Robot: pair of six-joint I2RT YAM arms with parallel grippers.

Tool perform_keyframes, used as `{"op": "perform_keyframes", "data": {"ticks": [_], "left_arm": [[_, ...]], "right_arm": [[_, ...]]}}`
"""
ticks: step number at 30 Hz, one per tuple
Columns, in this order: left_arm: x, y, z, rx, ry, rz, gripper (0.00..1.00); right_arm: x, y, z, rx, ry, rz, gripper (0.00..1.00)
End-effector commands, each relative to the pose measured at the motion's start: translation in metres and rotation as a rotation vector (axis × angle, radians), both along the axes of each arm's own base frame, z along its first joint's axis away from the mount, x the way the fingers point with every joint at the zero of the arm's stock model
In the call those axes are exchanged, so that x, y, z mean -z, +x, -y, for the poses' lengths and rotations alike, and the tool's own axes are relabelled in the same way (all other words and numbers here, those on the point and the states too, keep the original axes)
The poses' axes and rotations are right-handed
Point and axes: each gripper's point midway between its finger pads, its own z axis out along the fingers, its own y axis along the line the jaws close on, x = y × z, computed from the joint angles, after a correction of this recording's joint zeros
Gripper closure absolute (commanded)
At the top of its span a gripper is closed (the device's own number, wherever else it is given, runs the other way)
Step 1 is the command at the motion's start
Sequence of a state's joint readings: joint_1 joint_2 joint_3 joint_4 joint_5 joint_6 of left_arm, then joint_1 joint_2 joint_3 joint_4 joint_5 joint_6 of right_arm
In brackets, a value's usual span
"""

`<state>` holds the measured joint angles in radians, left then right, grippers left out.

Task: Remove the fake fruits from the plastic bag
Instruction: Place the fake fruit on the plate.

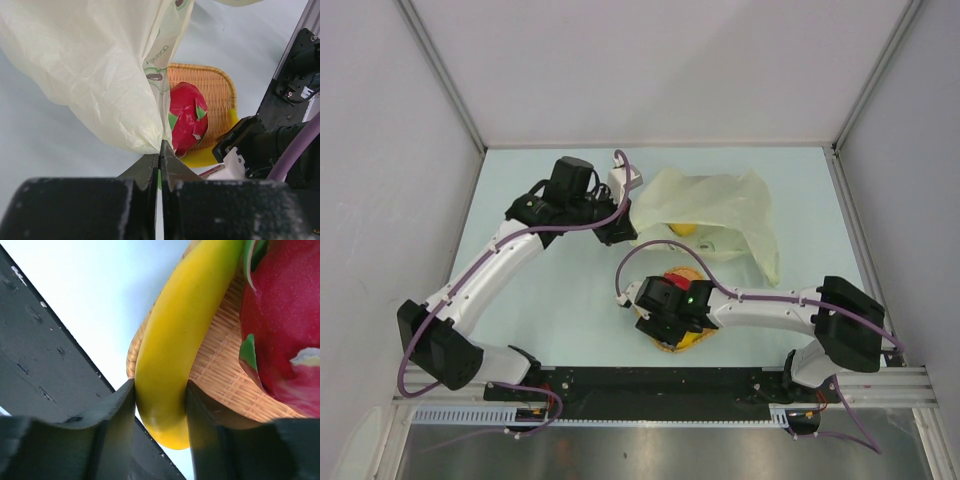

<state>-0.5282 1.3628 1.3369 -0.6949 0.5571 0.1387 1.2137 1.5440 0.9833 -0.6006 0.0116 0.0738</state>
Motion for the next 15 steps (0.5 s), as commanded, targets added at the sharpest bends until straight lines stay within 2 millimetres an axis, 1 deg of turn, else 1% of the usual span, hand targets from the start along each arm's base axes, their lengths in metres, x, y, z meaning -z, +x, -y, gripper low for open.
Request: {"op": "perform_keyframes", "data": {"ticks": [1,2,3,5,6,7,8,9,11,12,13,14,15], "left_arm": [[-0.018,-0.006,0.002,0.021,-0.05,0.042,0.97],[-0.017,-0.007,0.002,0.021,-0.05,0.039,0.97],[-0.018,-0.007,0.002,0.021,-0.05,0.042,0.96],[-0.017,-0.007,0.001,0.021,-0.049,0.042,0.97],[-0.018,-0.008,0.001,0.021,-0.051,0.045,0.96],[-0.018,-0.008,0.001,0.022,-0.051,0.043,0.97],[-0.017,-0.009,0.001,0.023,-0.051,0.041,0.97],[-0.017,-0.008,0.001,0.022,-0.051,0.042,0.97],[-0.018,-0.009,0.001,0.024,-0.053,0.042,0.97],[-0.017,-0.008,0.002,0.024,-0.052,0.041,0.97],[-0.016,-0.007,0.002,0.024,-0.05,0.037,0.97],[-0.018,-0.006,0.003,0.024,-0.053,0.042,0.97],[-0.016,-0.006,0.003,0.023,-0.048,0.035,0.97]], "right_arm": [[0.002,0.002,-0.009,-0.024,0.023,0.014,0.42],[0.001,0.001,-0.009,-0.025,0.024,0.015,0.38],[0.0,-0.004,-0.009,-0.04,0.028,-0.008,0.34],[-0.005,-0.004,-0.007,-0.046,0.035,0.004,0.3],[-0.007,-0.005,-0.005,-0.052,0.031,0.001,0.26],[-0.013,-0.007,-0.004,-0.06,0.044,-0.003,0.24],[-0.017,-0.009,-0.004,-0.074,0.05,-0.008,0.23],[-0.019,-0.015,-0.001,-0.095,0.047,-0.032,0.19],[-0.032,-0.02,-0.003,-0.123,0.069,-0.03,0.17],[-0.035,-0.021,0.003,-0.154,0.048,-0.016,0.16],[-0.04,-0.026,0.003,-0.188,0.044,0.003,0.15],[-0.052,-0.026,0.003,-0.226,0.057,0.036,0.14],[-0.057,-0.03,0.011,-0.248,0.034,0.026,0.14]]}}
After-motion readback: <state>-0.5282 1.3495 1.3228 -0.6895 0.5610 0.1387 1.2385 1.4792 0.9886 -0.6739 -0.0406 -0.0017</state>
